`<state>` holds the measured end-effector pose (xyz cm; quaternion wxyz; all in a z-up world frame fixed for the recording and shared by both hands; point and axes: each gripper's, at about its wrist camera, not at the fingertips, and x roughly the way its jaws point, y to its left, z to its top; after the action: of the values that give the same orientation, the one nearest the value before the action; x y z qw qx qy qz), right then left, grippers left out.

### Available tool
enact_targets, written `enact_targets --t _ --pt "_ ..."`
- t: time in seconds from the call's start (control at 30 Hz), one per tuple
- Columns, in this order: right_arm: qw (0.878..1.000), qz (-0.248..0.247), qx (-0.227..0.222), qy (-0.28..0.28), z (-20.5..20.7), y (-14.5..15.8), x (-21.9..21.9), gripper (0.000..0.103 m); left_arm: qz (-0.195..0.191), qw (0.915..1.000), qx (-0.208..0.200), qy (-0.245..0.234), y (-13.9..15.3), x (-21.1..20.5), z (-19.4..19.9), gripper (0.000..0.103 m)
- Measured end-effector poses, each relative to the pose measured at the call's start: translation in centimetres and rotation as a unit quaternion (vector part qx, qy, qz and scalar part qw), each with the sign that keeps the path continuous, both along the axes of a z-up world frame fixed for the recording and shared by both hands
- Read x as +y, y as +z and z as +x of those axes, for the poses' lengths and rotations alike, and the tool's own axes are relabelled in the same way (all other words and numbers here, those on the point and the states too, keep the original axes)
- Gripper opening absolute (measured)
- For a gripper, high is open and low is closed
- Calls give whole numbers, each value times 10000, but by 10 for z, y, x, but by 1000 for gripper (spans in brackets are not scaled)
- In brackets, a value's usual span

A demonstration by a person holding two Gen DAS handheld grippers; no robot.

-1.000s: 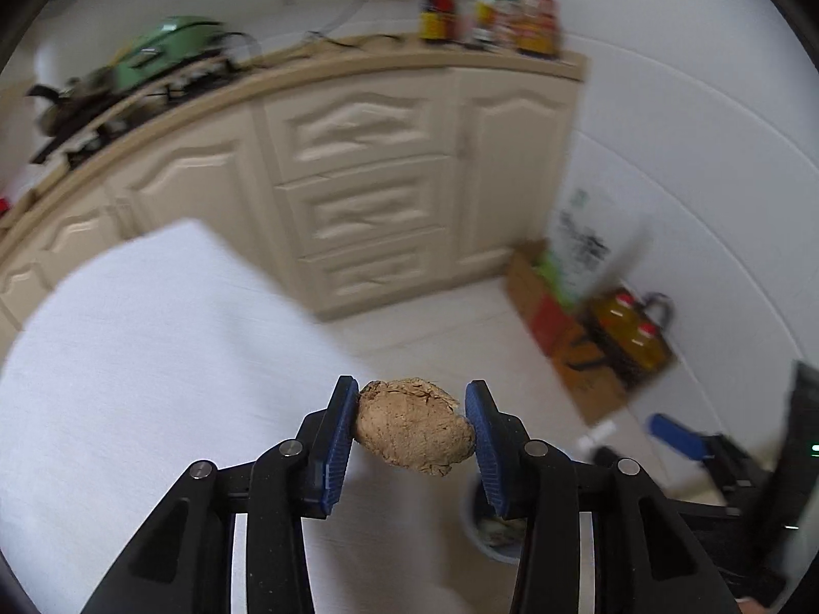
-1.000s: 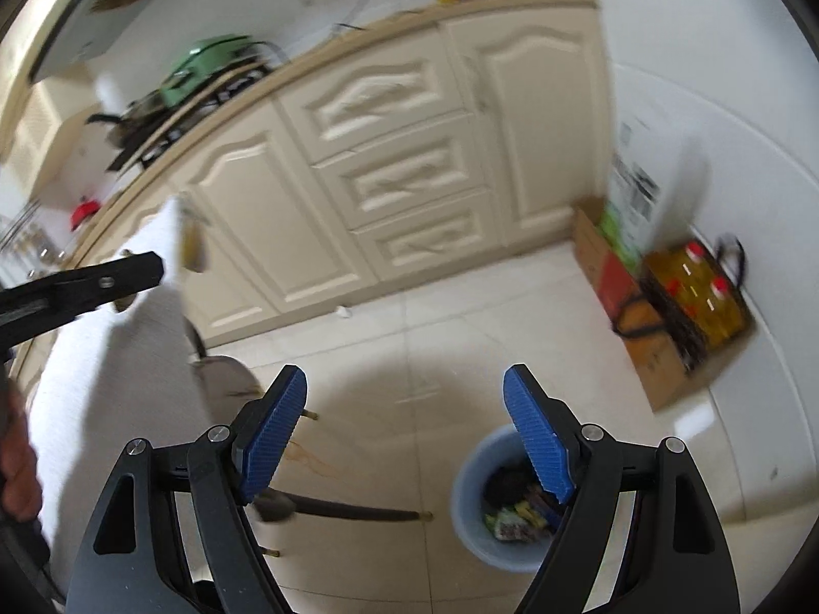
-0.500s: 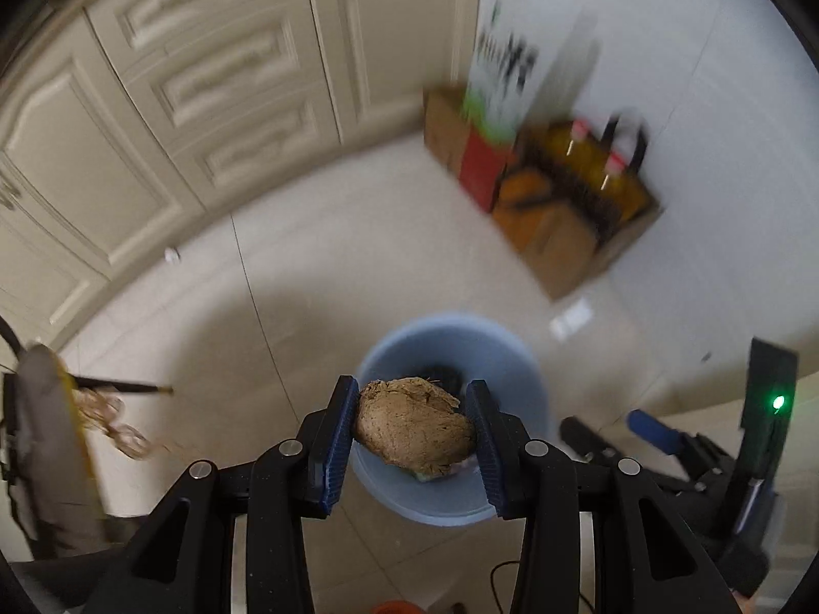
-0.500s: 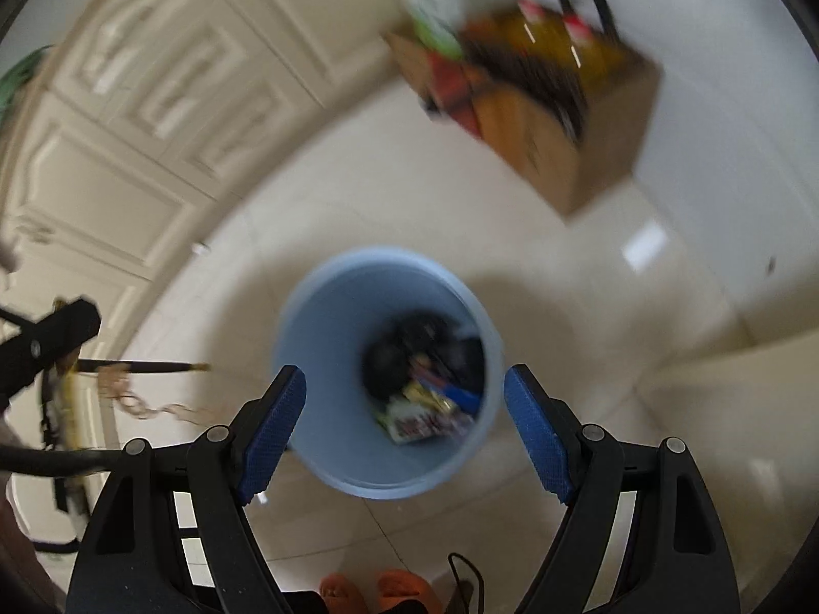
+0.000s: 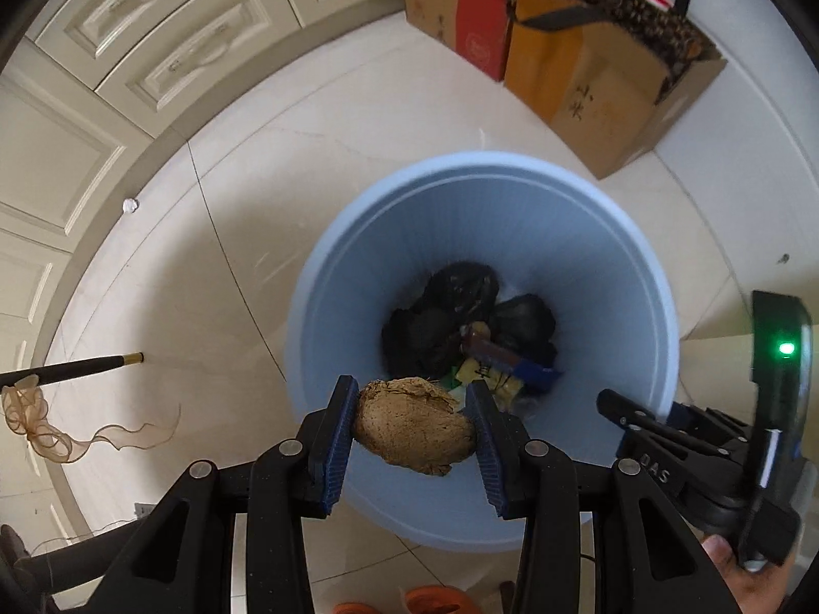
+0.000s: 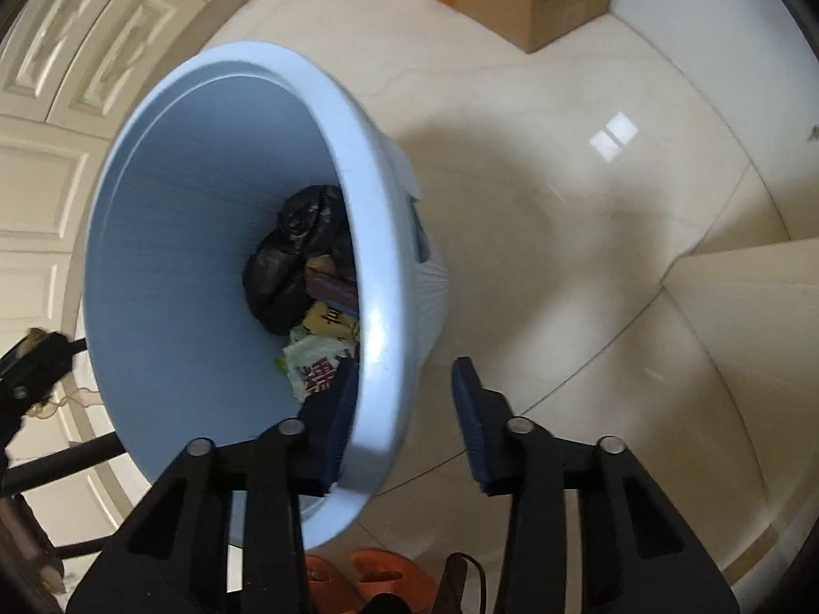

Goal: Collect trash

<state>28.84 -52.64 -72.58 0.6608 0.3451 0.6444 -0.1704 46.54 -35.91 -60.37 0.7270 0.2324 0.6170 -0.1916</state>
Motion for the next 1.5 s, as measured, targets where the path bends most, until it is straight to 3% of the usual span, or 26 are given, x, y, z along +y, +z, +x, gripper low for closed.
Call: enact_targets --t 0.07,0.37,0.43,0.5,0.63,0.83,1.0,1.17,1.23,1.3,1.43,1.5 --pt "9999 60 -79 64 2 1 2 20 44 10000 -5 -57 -11 -7 3 40" --pt "9999 74 -68 23 7 7 5 19 59 10000 23 -65 -11 -9 -7 41" --pt "9999 83 -71 9 7 9 6 19 94 9999 -33 -55 -8 -9 -9 53" --pt "9999 79 -68 3 8 10 6 20 95 9999 -97 -21 -1 -8 -10 70" --pt "9999 89 -74 -45 7 15 9 20 110 9997 -228 24 12 -4 -15 77" --pt "9999 -32 -100 -102 1 31 10 21 -67 9996 -239 117 51 11 -24 77" --pt "9993 -247 -257 -129 -4 65 16 23 -282 9989 -360 114 95 27 -37 77" --pt "9968 -551 -571 -15 -8 127 28 26 -590 9958 -689 124 169 44 -68 77" --pt "9944 -724 -770 74 -11 162 35 41 -734 9921 -1012 107 206 51 -88 78" --pt "9904 -948 -990 168 -14 199 45 66 -875 9872 -1325 149 241 60 -106 79" --pt "9783 -1302 -1575 334 -25 279 69 75 -1221 9709 -2035 328 319 89 -155 85" --pt "9721 -1391 -1845 397 -32 316 84 85 -1408 9619 -2313 385 352 104 -177 88"
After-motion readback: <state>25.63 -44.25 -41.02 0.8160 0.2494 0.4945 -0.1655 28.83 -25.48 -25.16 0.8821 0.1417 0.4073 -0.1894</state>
